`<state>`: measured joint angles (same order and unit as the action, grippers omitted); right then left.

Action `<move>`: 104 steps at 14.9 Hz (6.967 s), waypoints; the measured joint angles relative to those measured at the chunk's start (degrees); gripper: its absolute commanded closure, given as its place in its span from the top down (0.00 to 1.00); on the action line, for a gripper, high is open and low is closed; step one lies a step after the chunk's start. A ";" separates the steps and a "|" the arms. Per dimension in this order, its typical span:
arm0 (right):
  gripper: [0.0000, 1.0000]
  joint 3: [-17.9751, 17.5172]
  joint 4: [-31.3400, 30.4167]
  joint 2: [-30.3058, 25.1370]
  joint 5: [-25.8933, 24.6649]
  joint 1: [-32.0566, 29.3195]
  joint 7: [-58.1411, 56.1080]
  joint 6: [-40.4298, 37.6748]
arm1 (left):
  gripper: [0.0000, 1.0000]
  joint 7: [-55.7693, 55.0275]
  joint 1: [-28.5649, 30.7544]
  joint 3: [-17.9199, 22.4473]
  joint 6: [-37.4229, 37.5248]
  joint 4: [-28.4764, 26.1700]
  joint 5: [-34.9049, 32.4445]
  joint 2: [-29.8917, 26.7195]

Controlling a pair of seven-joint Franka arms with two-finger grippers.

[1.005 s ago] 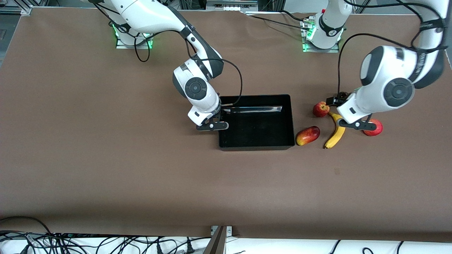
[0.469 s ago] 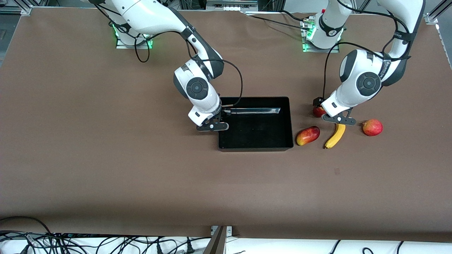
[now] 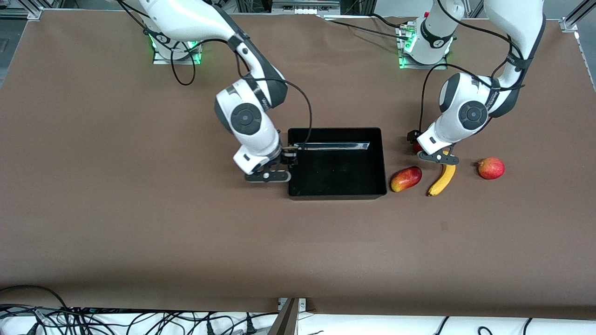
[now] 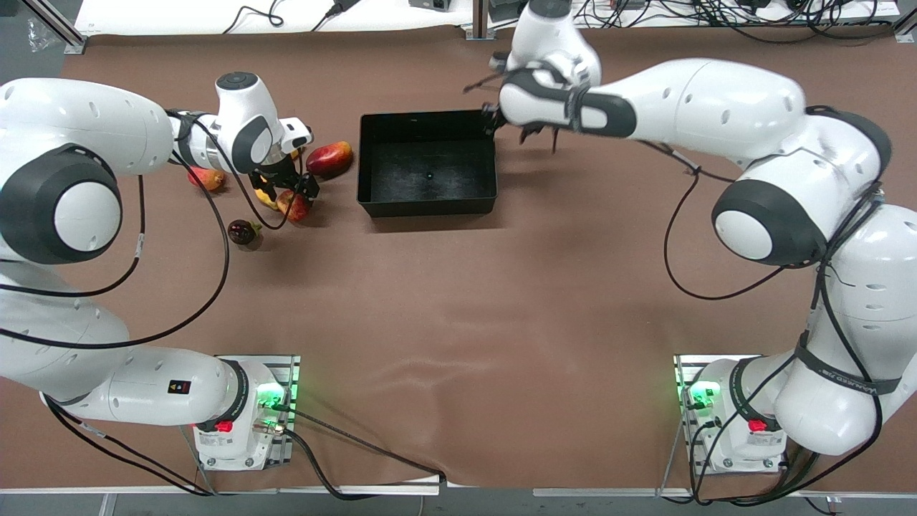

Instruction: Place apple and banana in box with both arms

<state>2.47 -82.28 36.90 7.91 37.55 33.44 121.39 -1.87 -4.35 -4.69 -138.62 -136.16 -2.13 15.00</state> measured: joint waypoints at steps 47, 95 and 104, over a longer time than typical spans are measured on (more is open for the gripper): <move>1.00 -4.09 -12.23 -38.85 -8.73 -32.49 -34.67 -30.08 | 1.00 -2.01 1.47 -0.70 44.14 49.66 -7.30 17.20; 1.00 -4.29 -12.03 -38.22 -10.02 -32.49 -34.67 -29.06 | 1.00 -28.86 -22.39 -6.83 26.01 59.03 2.28 32.17; 1.00 -4.30 -12.01 -38.21 -10.04 -32.49 -34.67 -28.92 | 1.00 -22.97 -7.96 -5.77 53.14 62.68 2.26 13.89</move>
<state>-1.83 -94.29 -1.31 -2.13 5.06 -1.23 92.47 -24.84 -12.31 -10.45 -85.49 -73.48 0.13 28.89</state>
